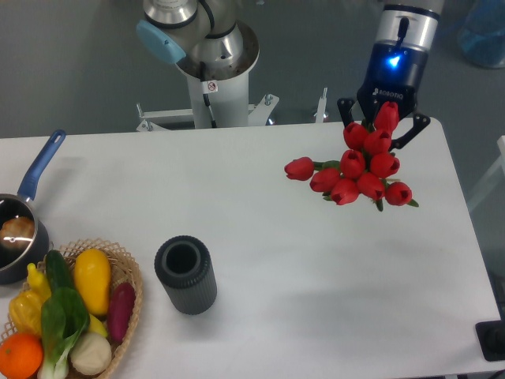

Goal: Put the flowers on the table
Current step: 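Rotate the gripper holding the tulips, tilting the blooms downward, then lower the tulip bunch toward the table surface beside the black vase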

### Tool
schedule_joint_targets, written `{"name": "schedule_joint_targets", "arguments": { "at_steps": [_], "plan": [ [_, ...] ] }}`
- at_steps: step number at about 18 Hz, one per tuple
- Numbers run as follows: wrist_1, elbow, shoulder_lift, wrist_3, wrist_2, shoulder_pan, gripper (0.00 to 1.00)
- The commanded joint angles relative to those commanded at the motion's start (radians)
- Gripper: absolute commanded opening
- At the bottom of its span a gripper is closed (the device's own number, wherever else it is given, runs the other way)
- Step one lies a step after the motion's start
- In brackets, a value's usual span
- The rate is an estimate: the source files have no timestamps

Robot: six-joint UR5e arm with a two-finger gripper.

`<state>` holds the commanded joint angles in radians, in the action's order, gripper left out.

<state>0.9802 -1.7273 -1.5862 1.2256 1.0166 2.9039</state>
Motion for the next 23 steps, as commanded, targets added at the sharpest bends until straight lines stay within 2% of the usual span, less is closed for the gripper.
{"name": "schedule_joint_targets", "arguments": {
  "at_steps": [6, 12, 17, 20, 23],
  "plan": [
    [0.006, -0.003, 0.002, 0.009, 0.115, -0.032, 0.28],
    [0.006, -0.011, -0.015, 0.026, 0.279, -0.133, 0.28],
    [0.006, -0.011, -0.06, 0.035, 0.437, -0.23, 0.28],
    [0.012, -0.011, -0.103, 0.034, 0.441, -0.291, 0.28],
    [0.058, -0.014, -0.127, 0.034, 0.442, -0.307, 0.28]
  ]
}}
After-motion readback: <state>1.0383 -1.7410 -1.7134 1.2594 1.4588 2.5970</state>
